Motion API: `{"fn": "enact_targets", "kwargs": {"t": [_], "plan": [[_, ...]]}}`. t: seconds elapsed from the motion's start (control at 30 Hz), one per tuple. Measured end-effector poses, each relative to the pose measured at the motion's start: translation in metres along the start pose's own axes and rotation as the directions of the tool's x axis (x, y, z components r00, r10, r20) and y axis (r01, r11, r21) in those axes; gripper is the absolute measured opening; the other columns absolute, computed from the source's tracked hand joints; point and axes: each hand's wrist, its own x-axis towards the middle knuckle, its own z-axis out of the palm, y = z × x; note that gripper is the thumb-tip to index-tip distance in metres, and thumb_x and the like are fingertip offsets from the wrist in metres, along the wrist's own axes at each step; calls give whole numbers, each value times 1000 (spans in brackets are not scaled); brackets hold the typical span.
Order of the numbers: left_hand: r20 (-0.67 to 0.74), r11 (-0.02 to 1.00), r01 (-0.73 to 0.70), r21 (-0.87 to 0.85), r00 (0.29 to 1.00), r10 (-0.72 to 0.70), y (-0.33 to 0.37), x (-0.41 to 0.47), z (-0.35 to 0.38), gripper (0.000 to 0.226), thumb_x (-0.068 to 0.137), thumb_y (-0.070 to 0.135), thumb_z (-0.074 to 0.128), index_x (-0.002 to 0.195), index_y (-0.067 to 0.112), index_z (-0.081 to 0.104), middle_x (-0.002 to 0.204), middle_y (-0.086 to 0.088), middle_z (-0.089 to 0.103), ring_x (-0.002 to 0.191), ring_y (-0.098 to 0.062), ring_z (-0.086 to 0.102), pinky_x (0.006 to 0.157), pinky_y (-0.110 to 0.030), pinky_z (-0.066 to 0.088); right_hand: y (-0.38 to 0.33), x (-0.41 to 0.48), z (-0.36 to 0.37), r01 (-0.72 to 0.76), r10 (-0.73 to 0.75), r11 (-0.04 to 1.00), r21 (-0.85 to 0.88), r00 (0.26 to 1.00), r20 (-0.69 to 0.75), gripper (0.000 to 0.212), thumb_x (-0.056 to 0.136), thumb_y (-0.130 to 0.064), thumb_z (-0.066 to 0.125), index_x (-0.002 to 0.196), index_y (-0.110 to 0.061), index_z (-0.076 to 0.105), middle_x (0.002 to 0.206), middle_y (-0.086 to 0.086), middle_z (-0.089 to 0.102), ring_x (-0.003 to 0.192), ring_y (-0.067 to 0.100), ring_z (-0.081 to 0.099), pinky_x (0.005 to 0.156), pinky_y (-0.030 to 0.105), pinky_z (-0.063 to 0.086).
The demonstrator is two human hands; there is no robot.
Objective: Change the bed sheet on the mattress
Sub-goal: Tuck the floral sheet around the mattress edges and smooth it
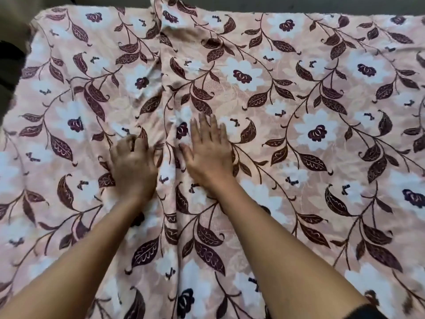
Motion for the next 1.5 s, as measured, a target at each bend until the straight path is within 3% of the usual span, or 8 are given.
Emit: {"fn": "enact_targets", "kwargs": {"t": [0.1, 0.3, 0.5, 0.73, 0.93, 1.07, 1.33, 1.5], "plan": [[26, 998, 48, 29, 998, -49, -1, 10, -10, 25, 96, 15, 43, 115, 1, 50, 125, -20, 47, 116, -38, 40, 100, -52, 32, 7, -37, -1, 87, -83, 987, 133, 996, -30, 56, 100, -47, 11, 140, -19, -17, 152, 1, -22, 142, 17, -19, 113, 35, -19], [-71, 896, 440, 58, 897, -436, -83, 5, -55, 29, 95, 8, 35, 119, -2, 46, 119, -26, 50, 110, -43, 49, 90, -55, 42, 72, -185, 14, -277, 277, 961, 21, 952, -129, 69, 95, -57, 3, 149, -14, 0, 157, 9, -8, 145, 22, -7, 117, 36, -4], [217, 981, 195, 25, 956, -195, -51, -154, -93, 63, 89, 60, 41, 111, 1, 53, 104, -19, 56, 88, -28, 51, 71, -38, 41, -2, -207, 44, -215, 208, 976, -39, 969, -130, 72, 96, -51, 19, 147, -3, 2, 155, 15, -8, 144, 28, -3, 117, 42, 0], [203, 878, 470, 90, 854, -478, -74, -214, -102, 21, 97, 16, 44, 104, -1, 52, 94, -25, 61, 81, -39, 58, 62, -39, 36, -51, -230, 51, 188, -184, 979, -74, 981, 59, 68, 97, -52, 10, 147, -8, -2, 155, 10, -12, 143, 21, -14, 116, 41, -7], [293, 919, 395, 4, 878, -379, -74, -241, -119, 60, 95, 55, 35, 122, 4, 51, 99, -21, 62, 51, -15, 44, 43, -22, 30, 11, -341, 50, -193, 191, 980, -53, 981, -41, 72, 97, -53, 15, 149, -4, 7, 157, 10, -8, 145, 25, -3, 117, 42, 2], [437, 952, 298, 70, 849, -298, -64, -319, -134, 54, 85, 62, 49, 99, 11, 59, 55, 2, 50, 47, -13, 50, 37, -18, 23, -19, -364, 64, -210, 208, 977, -46, 977, -53, 74, 96, -50, 22, 148, 1, 8, 157, 16, -4, 145, 28, 0, 117, 42, 1], [348, 849, 514, 124, 778, -522, -91, -381, -166, 24, 93, 20, 54, 107, 2, 61, 90, -28, 65, 79, -38, 60, 61, -38, 39, -78, -394, 85, 224, -226, 974, 45, 973, 48, 71, 98, -49, 9, 145, 3, 19, 155, 19, 12, 143, 24, 8, 116, 40, 5], [429, 837, 542, 78, 739, -519, -89, -392, -169, 47, 89, 53, 51, 95, 8, 63, 93, -21, 66, 89, -37, 60, 63, -33, 39, 3, -443, 70, -80, 79, 997, -21, 997, -16, 70, 98, -51, 7, 146, -1, -2, 155, 14, -9, 144, 26, -5, 117, 43, -1]]}}
